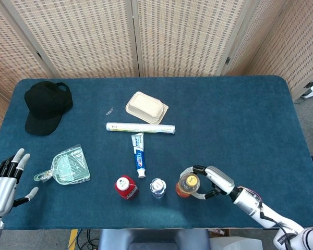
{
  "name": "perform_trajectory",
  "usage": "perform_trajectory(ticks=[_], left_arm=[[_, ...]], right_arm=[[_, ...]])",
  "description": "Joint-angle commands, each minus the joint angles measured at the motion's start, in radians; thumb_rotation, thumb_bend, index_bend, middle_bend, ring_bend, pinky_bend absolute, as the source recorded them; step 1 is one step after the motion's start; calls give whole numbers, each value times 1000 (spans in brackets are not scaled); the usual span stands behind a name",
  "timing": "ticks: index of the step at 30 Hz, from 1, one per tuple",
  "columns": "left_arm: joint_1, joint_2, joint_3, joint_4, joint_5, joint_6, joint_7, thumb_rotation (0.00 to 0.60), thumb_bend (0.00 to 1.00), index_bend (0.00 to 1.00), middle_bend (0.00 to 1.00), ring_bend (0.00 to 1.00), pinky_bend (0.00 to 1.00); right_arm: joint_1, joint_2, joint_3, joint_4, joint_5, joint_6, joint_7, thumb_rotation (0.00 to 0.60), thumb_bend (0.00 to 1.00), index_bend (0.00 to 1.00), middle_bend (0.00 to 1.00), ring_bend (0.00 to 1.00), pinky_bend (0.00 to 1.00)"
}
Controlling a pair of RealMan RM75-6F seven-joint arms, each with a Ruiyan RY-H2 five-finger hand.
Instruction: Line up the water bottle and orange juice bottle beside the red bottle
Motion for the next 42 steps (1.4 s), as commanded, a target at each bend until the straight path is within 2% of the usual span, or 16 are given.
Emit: perform_trajectory(ticks=[1,11,19,23,28,32,34,42], left_arm=[[-1,-2,0,1,1,0,0,600,183,81,0,58,87],[0,-4,0,3,1,0,-1,600,183,81,0,58,87],[0,-4,1,3,1,0,-1,600,184,81,0,58,87],[0,-3,2,2,3,0,-2,600,183,81,0,58,87],[0,-3,2,2,4,0,-2,600,183,81,0,58,87],[-2,-3,0,2,5,0,-2,600,183,81,0,58,87],[-2,-3,0,2,7,0,-3,600,183,81,0,58,87],[-7,-6,-6,13,-6,-9,-13,600,183,81,0,58,86]], right_arm=[[-2,1,-6,1,4,2,-7,600,410,464,384,261,369],[-1,-10,-22,19,15,1,-7,600,411,464,381,261,369],[6,-15,-35,31,10,1,-1,600,410,454,332,258,370],[7,-16,-42,34,8,2,-7,600,356,357,278,209,361],[4,-10,-45,32,11,10,-30,600,224,165,164,117,272],[-4,11,-45,16,17,24,-51,600,188,27,91,75,232],[-8,25,-46,4,18,32,-62,600,188,1,71,65,221],[-51,131,-36,-81,61,81,-167,600,188,0,79,58,213]])
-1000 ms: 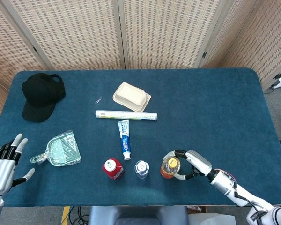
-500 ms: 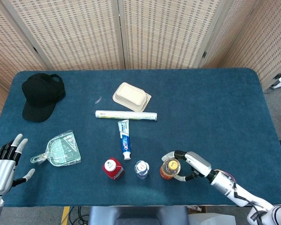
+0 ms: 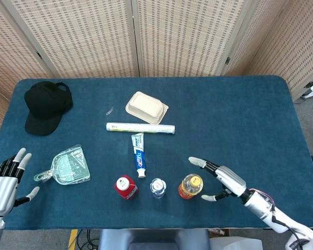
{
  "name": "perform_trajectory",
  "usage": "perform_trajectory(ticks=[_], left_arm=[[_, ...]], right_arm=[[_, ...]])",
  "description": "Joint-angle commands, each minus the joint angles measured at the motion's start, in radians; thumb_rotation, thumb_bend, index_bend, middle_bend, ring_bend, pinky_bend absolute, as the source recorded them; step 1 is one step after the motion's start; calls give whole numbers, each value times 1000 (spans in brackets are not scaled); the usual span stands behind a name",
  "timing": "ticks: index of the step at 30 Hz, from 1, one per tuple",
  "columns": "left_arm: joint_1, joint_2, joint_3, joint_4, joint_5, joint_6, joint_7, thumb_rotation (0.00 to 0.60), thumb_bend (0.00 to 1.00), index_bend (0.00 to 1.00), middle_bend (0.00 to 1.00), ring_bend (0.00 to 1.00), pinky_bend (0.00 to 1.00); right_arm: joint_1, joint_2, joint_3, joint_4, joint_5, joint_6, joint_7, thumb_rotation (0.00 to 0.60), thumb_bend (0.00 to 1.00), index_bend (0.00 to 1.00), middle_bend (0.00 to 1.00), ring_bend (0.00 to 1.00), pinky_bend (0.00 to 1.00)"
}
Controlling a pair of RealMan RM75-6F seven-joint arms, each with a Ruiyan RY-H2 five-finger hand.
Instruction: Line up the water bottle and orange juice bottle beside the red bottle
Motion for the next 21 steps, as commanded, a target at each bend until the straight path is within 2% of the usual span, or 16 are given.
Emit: perform_trajectory(ticks=[1,4,7,12,18,21], left_arm=[[-2,0,-4,6,-8,-4,-7,600,183,81,0,58,87],[-6,-7,-10,23,-18,-8,-25,600,183,81,0,58,87],[-9,-16,-15,43,-29,-16,-38,600,184,81,0,58,86],[-19,-32,-22,73,-46,-33,-49,600,183,81,0,59,87],[-27,-46,-26,92,-57,-44,-51,600,184,81,0,59,86],[-29,-53,-29,101,-61,-45,-50,600,183,81,0,59,87]], right_arm=[[-29,58,16,-52,45,22,-75,600,208,3,101,58,213],[-58,116,36,-107,100,28,-196,600,325,77,169,58,213],[-97,158,62,-164,175,33,-381,600,375,144,196,62,212],[-160,174,116,-228,312,60,-659,600,379,163,202,72,212],[-216,145,171,-210,395,125,-839,600,379,163,203,73,212],[-244,123,186,-193,406,160,-883,600,379,163,203,72,212]])
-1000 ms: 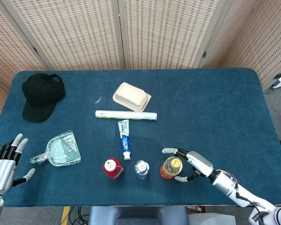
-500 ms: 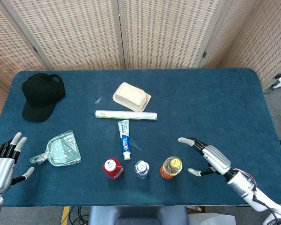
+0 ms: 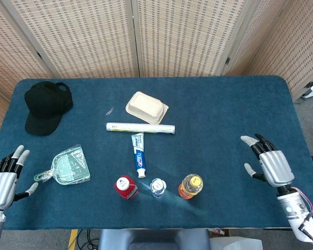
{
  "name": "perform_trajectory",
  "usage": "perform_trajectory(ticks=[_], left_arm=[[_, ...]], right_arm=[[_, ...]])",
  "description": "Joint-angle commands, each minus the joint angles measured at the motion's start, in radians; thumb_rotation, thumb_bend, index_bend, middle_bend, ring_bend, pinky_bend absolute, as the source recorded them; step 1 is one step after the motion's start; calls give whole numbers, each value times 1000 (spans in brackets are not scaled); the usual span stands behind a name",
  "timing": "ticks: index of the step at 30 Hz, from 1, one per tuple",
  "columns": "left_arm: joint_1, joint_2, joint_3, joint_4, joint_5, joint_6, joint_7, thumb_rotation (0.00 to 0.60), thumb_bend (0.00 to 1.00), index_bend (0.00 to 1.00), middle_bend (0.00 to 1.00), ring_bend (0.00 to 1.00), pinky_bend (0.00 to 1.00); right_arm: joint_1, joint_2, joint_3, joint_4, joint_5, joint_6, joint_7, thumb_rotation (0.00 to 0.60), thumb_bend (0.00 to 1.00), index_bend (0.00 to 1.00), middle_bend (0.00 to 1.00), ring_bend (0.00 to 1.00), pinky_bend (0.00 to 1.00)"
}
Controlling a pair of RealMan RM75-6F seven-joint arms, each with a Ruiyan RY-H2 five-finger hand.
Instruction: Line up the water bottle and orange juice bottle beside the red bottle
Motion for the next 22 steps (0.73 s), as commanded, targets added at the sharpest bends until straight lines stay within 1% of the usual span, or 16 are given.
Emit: perform_trajectory(ticks=[1,6,14,22], left_arm=[[-1,-4,-1,5,-3,1,0,600,184,81,0,59,87],[-3,-11,0,8,0,2,2,600,183,81,0,59,86],[-4,-20,3,11,5,5,4,600,184,81,0,59,87],[-9,-25,3,12,11,4,4,600,183,81,0,59,87]], right_arm=[[-54,-24,38,11,41,56,-61,600,379,163,203,73,212],[-101,-21,42,0,42,87,-49,600,379,163,203,73,212],[-169,5,31,-41,21,125,-19,600,379,163,203,73,212],[-199,25,25,-60,2,102,31,600,379,163,203,73,212]])
